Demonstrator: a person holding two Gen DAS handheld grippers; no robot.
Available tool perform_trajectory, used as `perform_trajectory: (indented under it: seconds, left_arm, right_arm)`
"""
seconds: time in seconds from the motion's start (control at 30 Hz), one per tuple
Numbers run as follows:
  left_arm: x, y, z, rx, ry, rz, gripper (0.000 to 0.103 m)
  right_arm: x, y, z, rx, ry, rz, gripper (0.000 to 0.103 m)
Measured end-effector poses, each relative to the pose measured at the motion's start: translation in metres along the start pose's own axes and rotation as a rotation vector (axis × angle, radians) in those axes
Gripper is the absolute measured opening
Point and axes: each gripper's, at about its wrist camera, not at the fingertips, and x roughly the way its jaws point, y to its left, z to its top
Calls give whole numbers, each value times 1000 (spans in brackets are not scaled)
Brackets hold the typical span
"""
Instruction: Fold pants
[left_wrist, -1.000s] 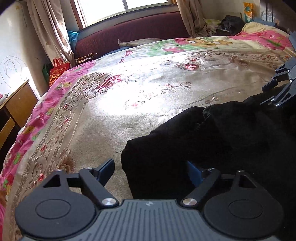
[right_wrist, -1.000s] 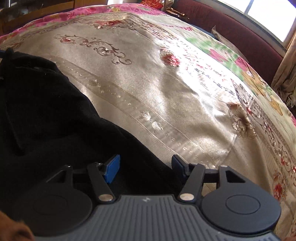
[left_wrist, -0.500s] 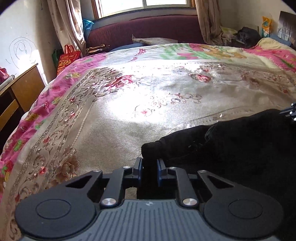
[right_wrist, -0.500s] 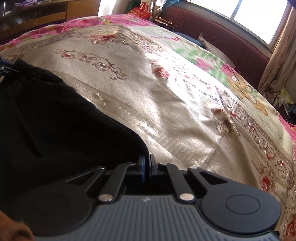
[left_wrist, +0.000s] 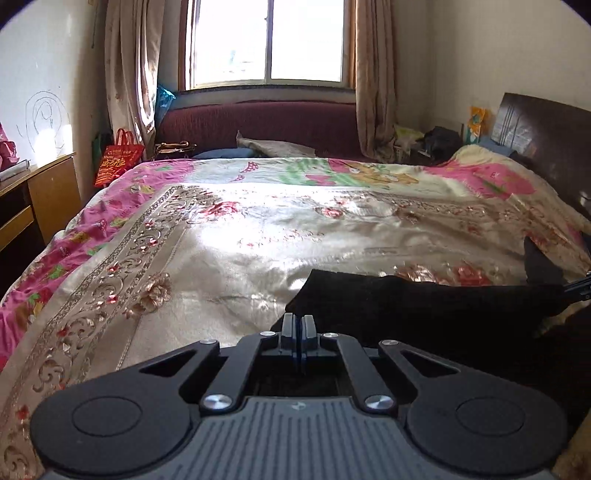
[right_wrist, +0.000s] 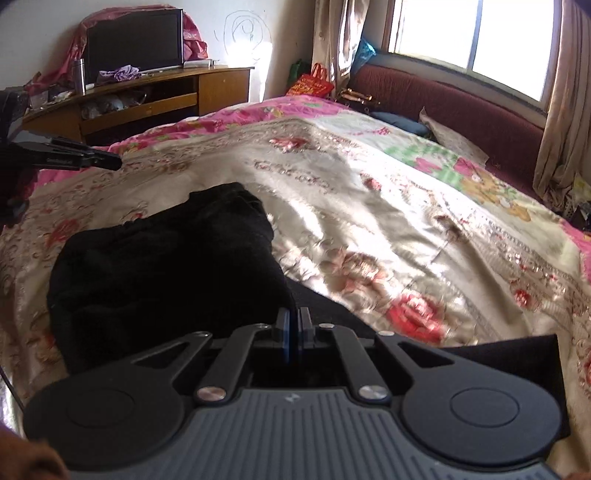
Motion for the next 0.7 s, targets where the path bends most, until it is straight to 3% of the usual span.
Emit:
perform_trajectory:
  seconds: [0.07, 0.17, 0.23, 0.37, 0.43, 0.5, 0.57, 0.7]
  left_arm:
    - [3, -11, -14, 5, 36, -17, 20]
    - [4, -27, -35, -10, 73, -66, 21]
    - [4, -38, -48, 15, 98, -79, 22]
    - [9, -53, -58, 75, 129, -94, 25]
    - [15, -60, -50, 113, 116, -98, 26]
    - [25, -64, -33, 156, 88, -115, 34]
    - [37, -62, -16, 171, 62, -100, 55]
    - [63, -53, 9, 167, 53, -97, 59]
  right_arm:
    - [6, 25, -25, -6, 89, 48, 4]
    - [15, 70, -65, -145, 208, 118, 0]
    - [19, 81, -76, -165, 240, 119, 1]
    - [7, 71, -46, -99, 106, 124, 5]
    - [17, 60, -24, -70, 59, 97, 23]
    - [36, 47, -6, -46, 18, 73, 37]
    - [59, 36, 11, -11, -19, 73, 38]
    - [112, 8, 46, 174, -45, 164, 43]
